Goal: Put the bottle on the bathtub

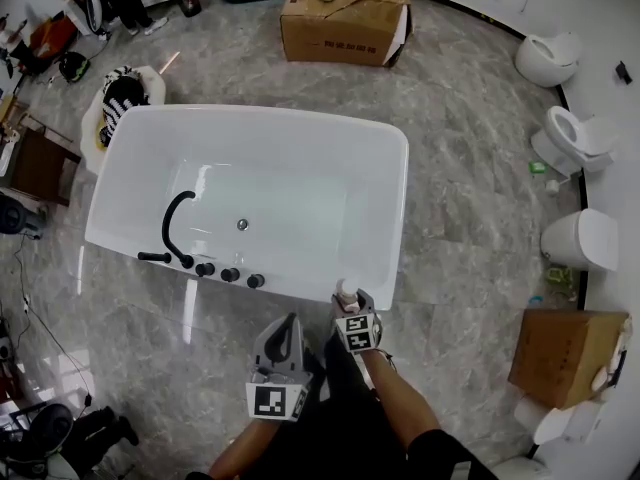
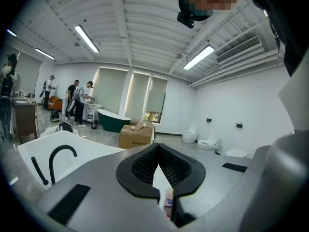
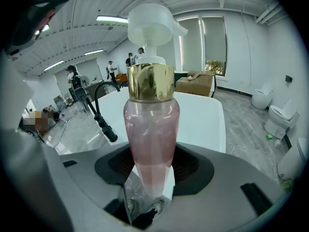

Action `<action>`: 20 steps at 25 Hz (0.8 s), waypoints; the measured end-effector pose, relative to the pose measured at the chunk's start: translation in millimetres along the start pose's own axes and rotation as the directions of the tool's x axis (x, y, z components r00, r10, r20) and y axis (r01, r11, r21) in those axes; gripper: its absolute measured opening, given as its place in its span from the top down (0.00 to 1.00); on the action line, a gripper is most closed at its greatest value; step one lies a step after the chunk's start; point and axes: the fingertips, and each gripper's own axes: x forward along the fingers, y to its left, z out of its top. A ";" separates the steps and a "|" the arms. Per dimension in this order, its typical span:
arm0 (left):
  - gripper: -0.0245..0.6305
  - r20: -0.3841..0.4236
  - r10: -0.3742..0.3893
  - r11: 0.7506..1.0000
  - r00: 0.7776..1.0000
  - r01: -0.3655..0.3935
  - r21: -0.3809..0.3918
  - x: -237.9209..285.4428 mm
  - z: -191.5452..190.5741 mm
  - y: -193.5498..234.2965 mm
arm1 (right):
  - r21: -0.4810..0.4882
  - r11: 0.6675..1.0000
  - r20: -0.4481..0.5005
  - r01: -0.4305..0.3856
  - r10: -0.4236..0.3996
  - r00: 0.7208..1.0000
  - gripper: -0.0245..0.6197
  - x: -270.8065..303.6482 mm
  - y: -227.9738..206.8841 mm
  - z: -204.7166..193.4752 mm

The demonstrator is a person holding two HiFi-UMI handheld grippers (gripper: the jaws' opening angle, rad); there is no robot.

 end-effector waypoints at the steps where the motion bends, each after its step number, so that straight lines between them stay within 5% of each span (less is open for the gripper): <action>1: 0.94 -0.003 0.000 1.000 1.000 0.000 -0.007 2.8 -1.7 -0.4 | 0.002 1.000 -0.003 0.000 0.000 1.000 0.61 4.4 -1.5 -2.3; 20: 0.94 -0.075 0.003 0.999 0.997 -0.006 -0.034 25.3 -33.7 22.9 | -0.004 1.000 -0.110 0.002 -0.002 0.994 0.61 67.9 -5.3 -41.9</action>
